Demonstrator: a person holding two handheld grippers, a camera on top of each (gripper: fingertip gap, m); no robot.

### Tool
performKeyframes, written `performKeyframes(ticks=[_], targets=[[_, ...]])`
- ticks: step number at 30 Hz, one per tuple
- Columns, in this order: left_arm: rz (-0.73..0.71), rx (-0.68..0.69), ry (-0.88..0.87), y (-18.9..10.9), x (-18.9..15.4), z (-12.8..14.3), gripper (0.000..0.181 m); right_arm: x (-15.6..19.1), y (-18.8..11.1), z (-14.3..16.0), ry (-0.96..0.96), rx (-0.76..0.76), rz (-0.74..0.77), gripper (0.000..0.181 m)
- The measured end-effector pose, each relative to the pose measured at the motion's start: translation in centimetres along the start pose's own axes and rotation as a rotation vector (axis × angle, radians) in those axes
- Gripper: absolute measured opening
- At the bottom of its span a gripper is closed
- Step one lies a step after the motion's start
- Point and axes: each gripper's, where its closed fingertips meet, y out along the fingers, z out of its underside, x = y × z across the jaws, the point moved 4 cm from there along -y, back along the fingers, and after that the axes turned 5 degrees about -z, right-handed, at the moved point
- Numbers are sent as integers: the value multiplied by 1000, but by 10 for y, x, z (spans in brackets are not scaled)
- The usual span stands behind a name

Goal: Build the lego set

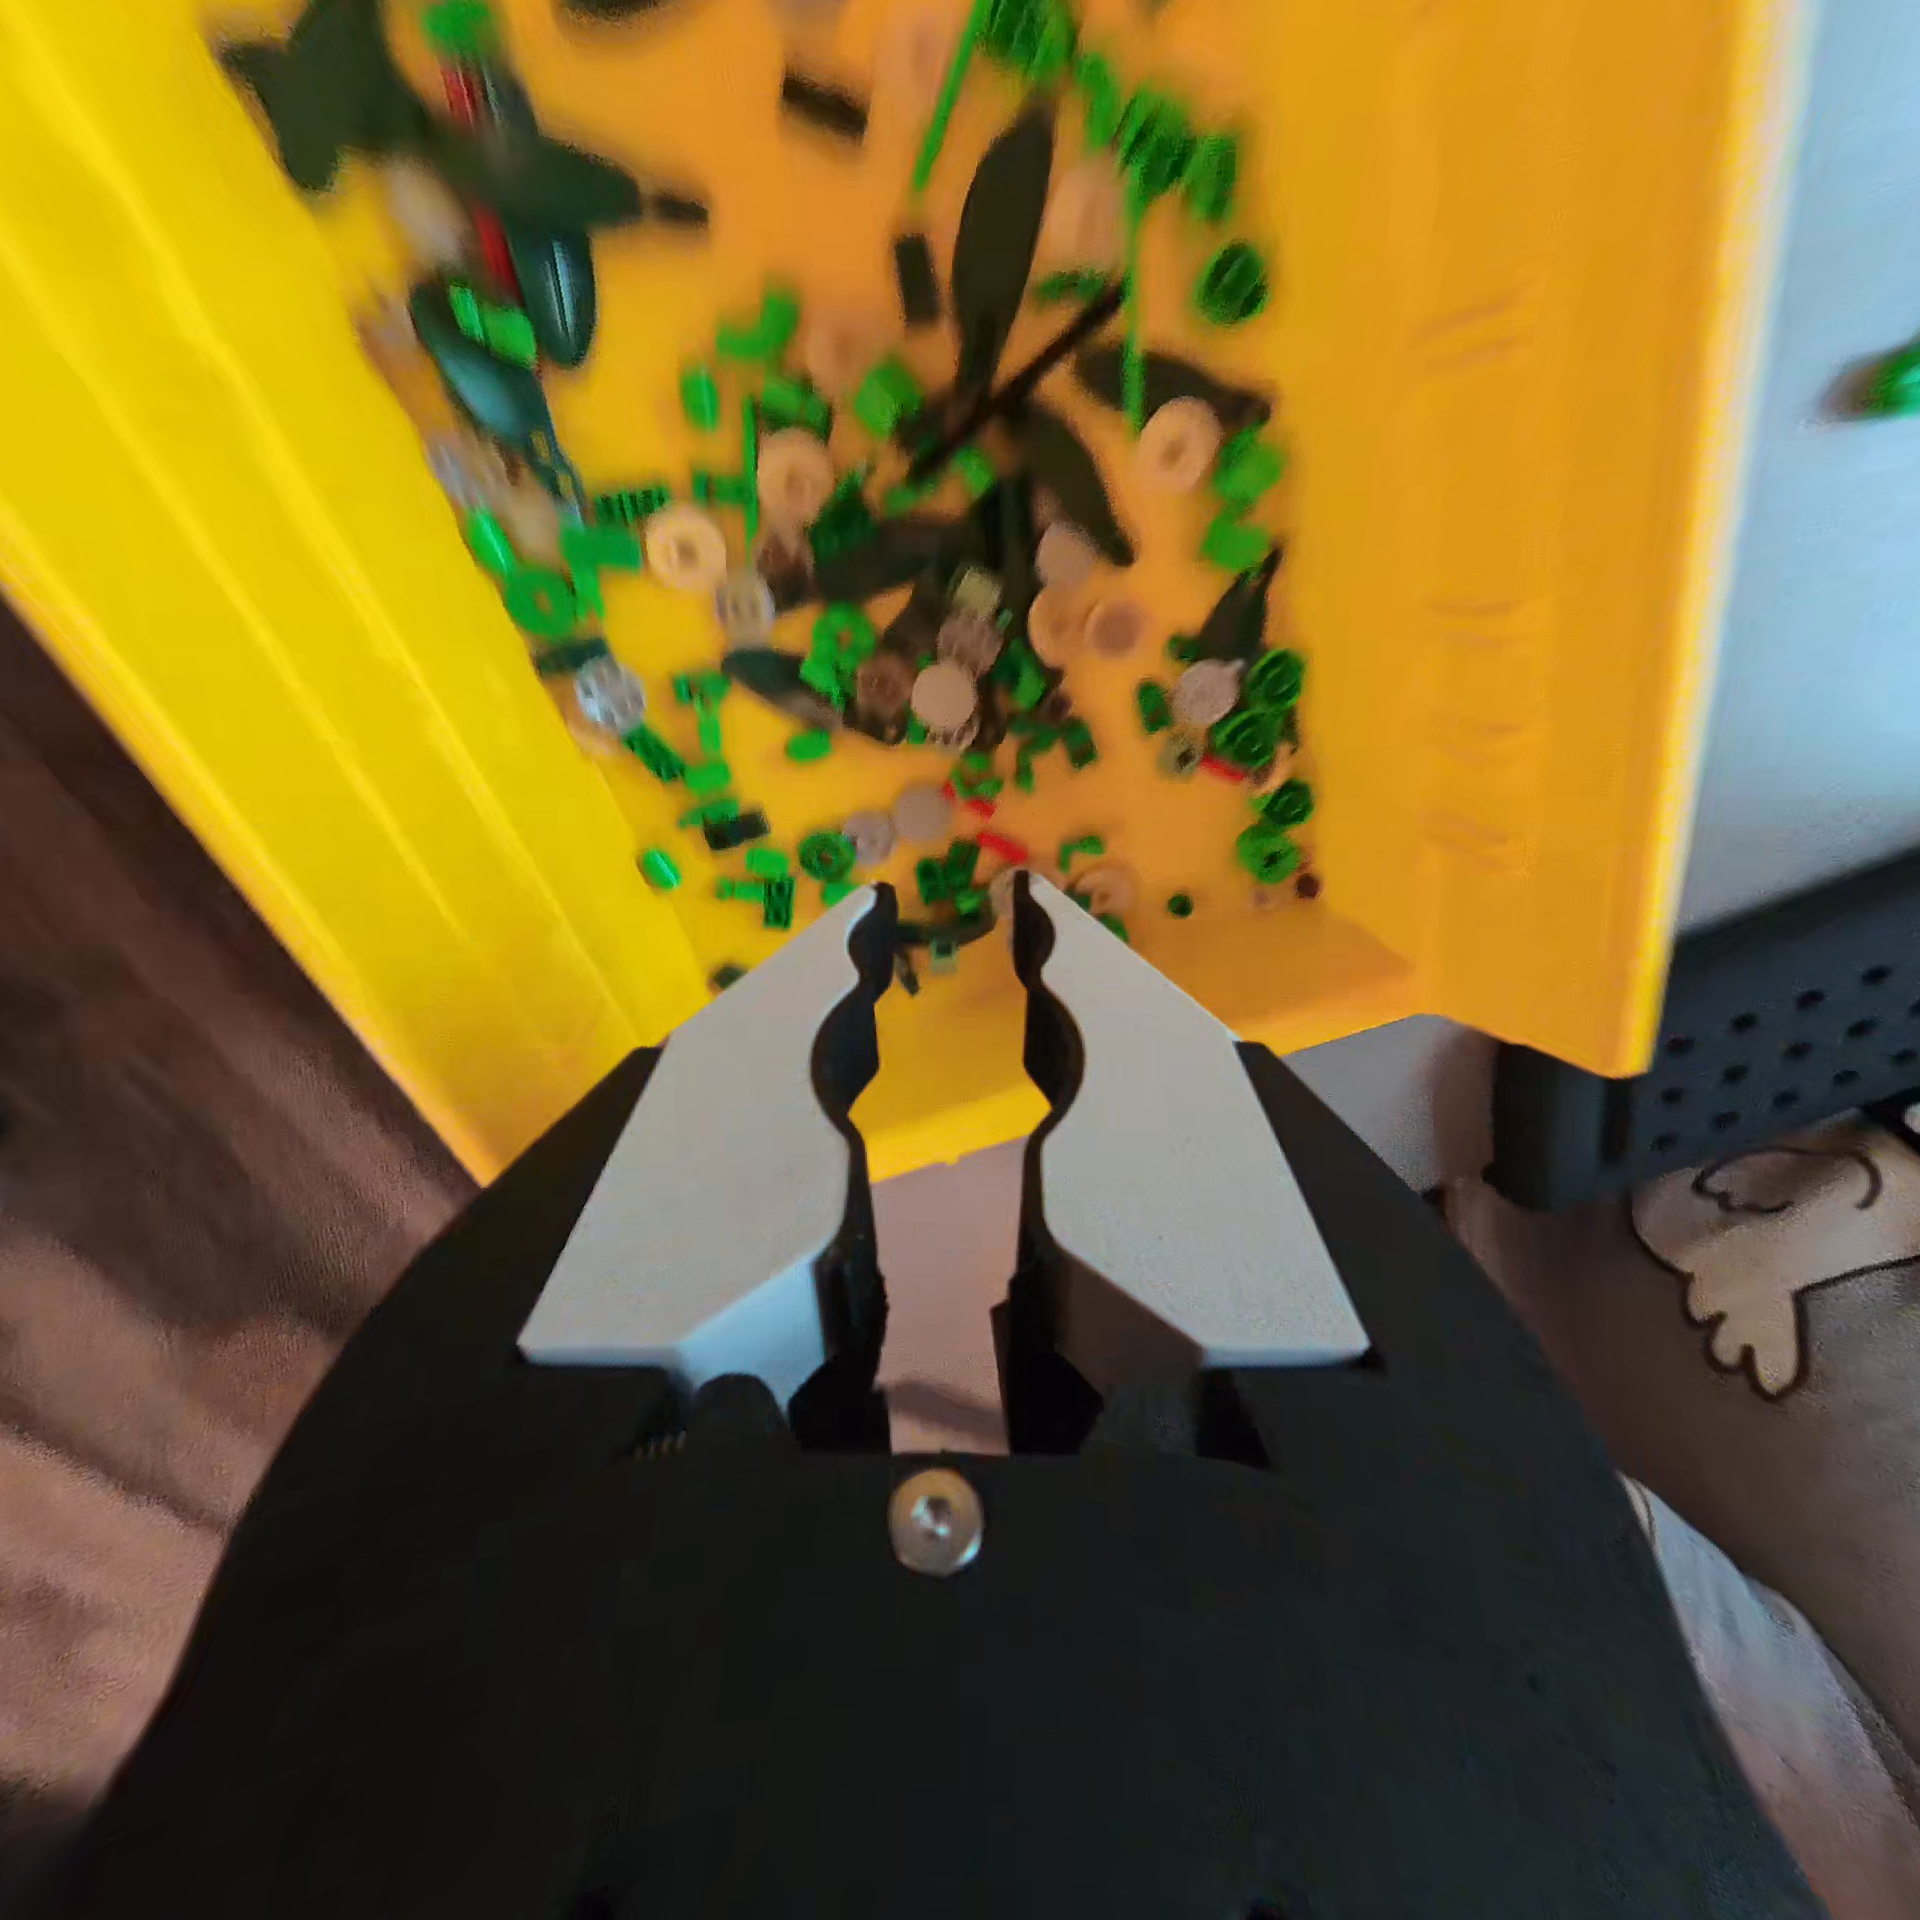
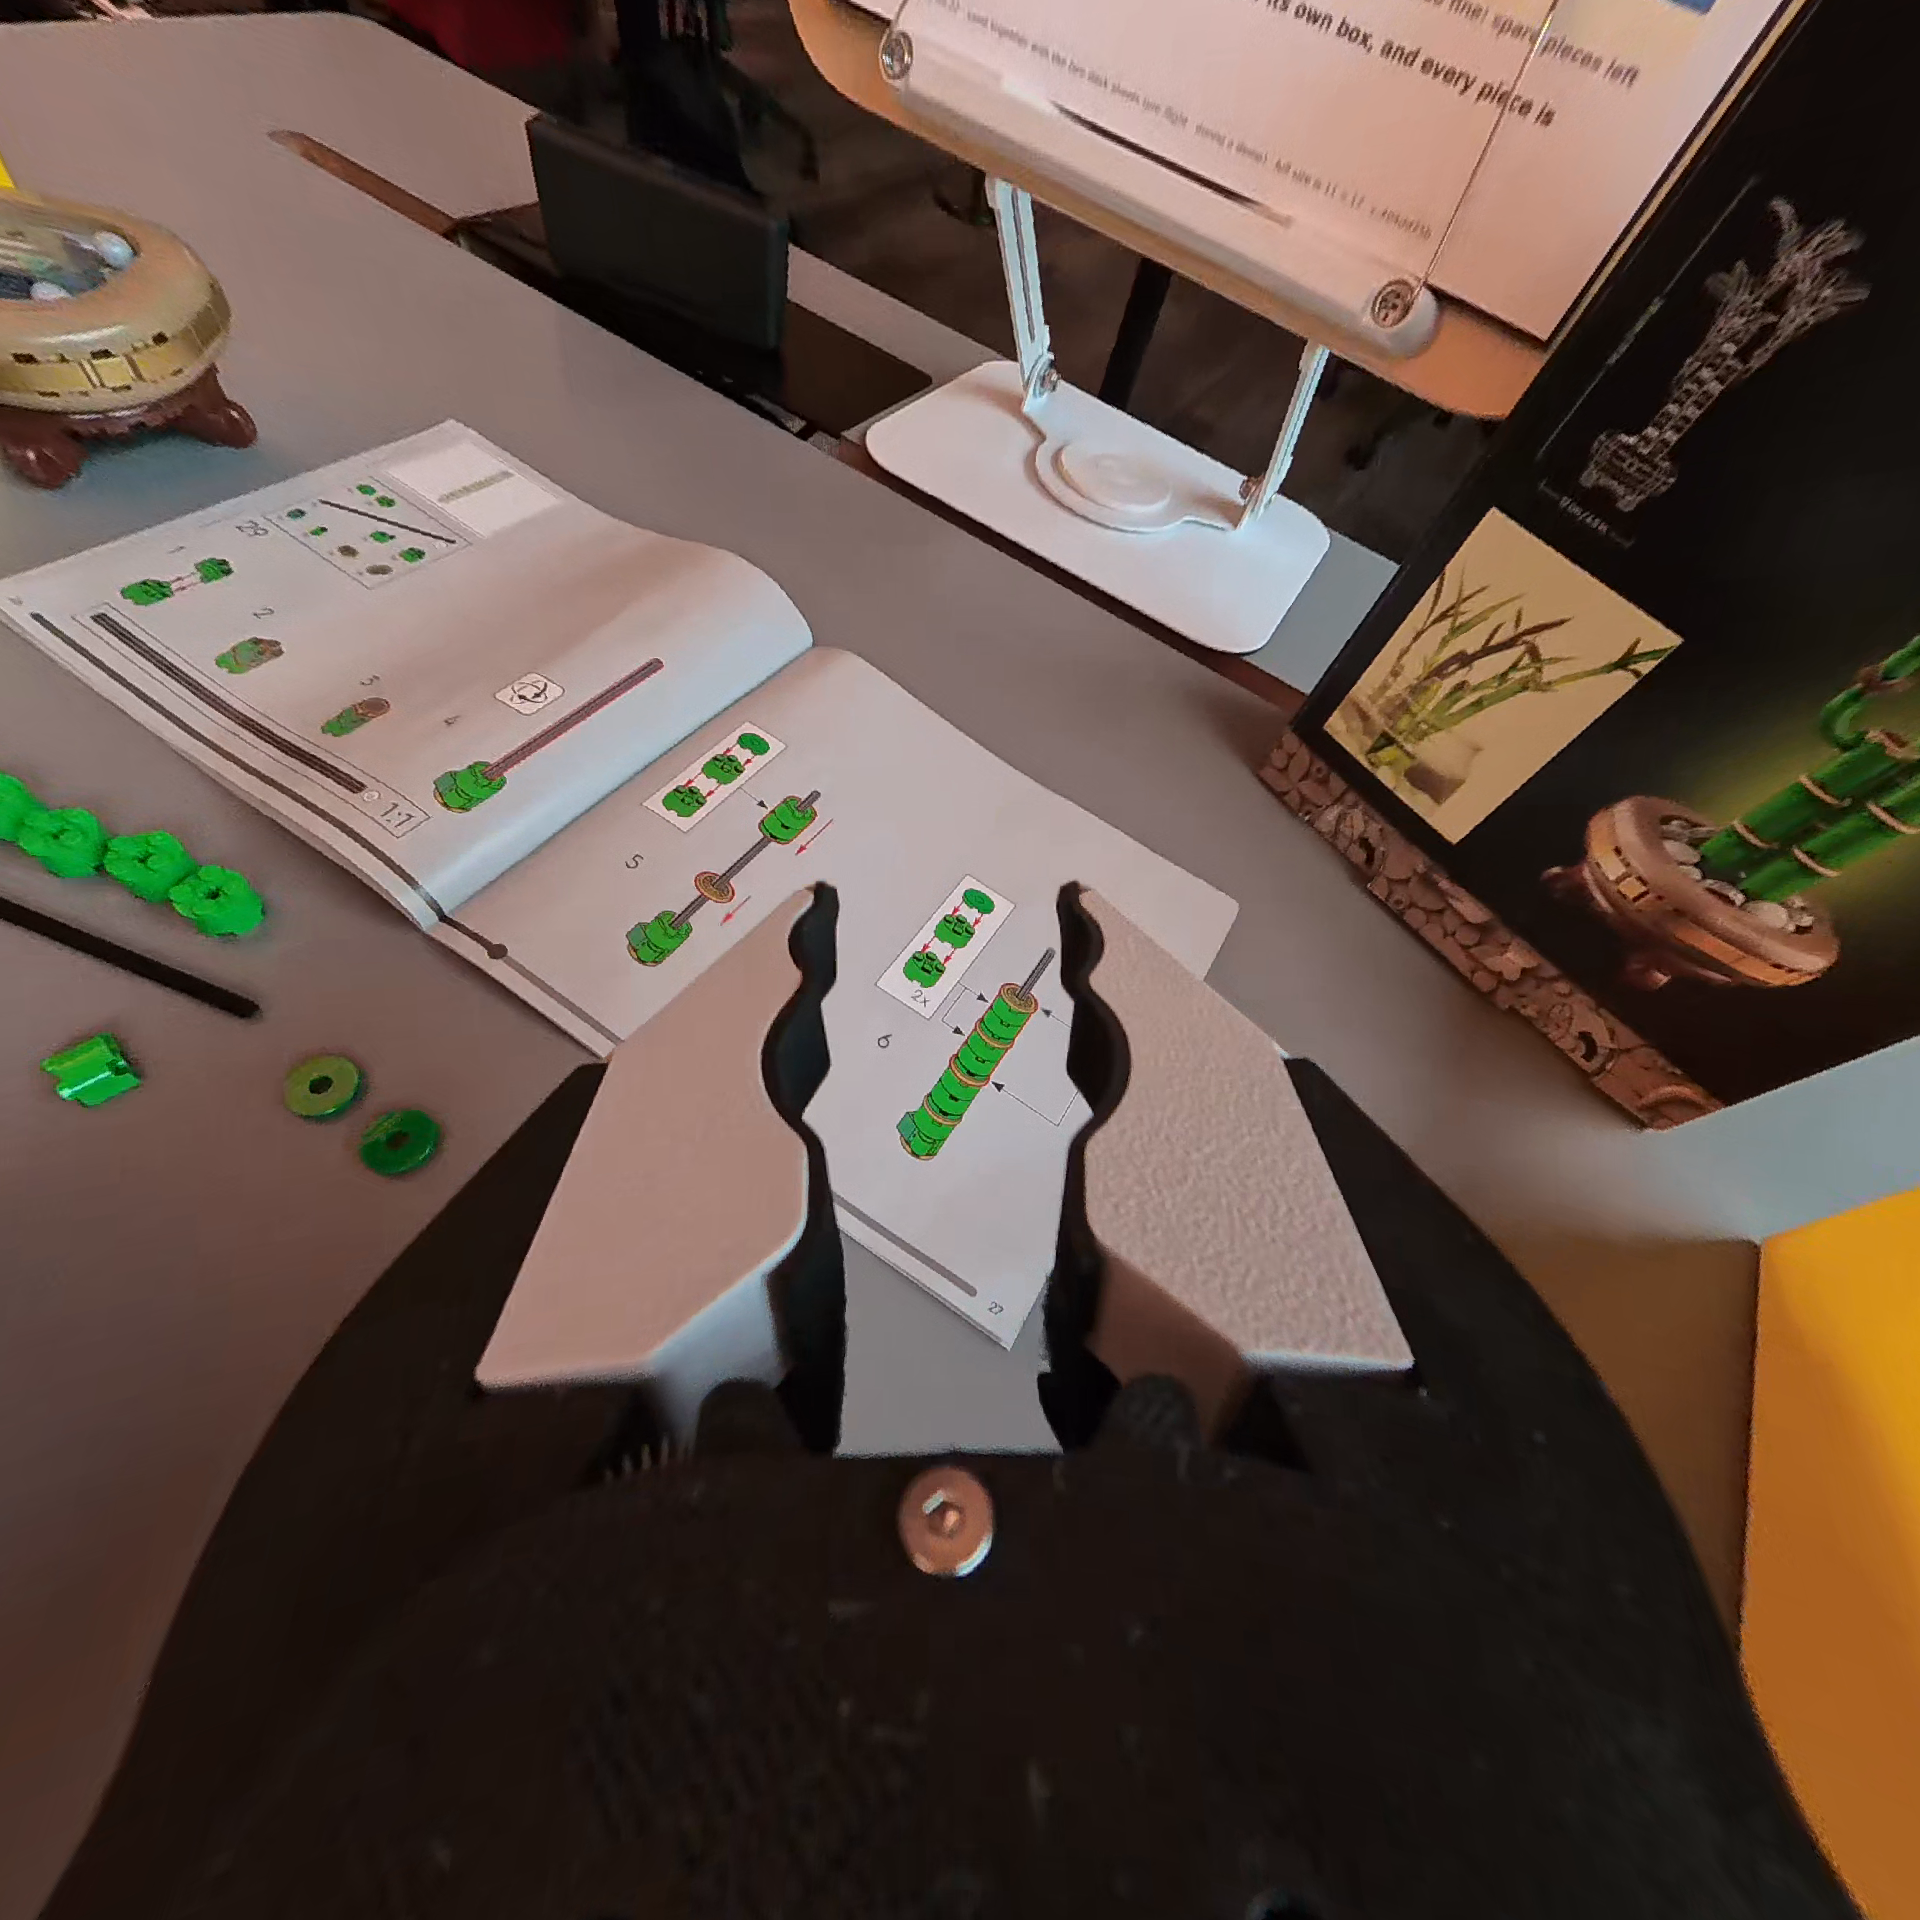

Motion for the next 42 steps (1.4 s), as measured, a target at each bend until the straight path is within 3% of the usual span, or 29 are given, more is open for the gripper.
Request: performKeyframes(ticks=[2,5,14,19,25,28,42], targets=[[18,122,-49,17,7,5,19,-2,1,3,7,9,1,43],[44,189,-136,27,13,6,21,-2,3,6,6,26,0,43],[-24,161,-191,28,28,-5,33,3,8,9,-52,82,-12,43],[-20,120,-212,26,31,-13,29,5,9,11,-64,99,-13,43],[8,283,-155,44,24,4,24,5,9,13,-72,110,-12,43],[22,289,-170,48,25,2,17,5,8,13,-75,111,-11,42],[57,373,-201,64,29,6,21,5,8,15,-85,127,-14,42]])
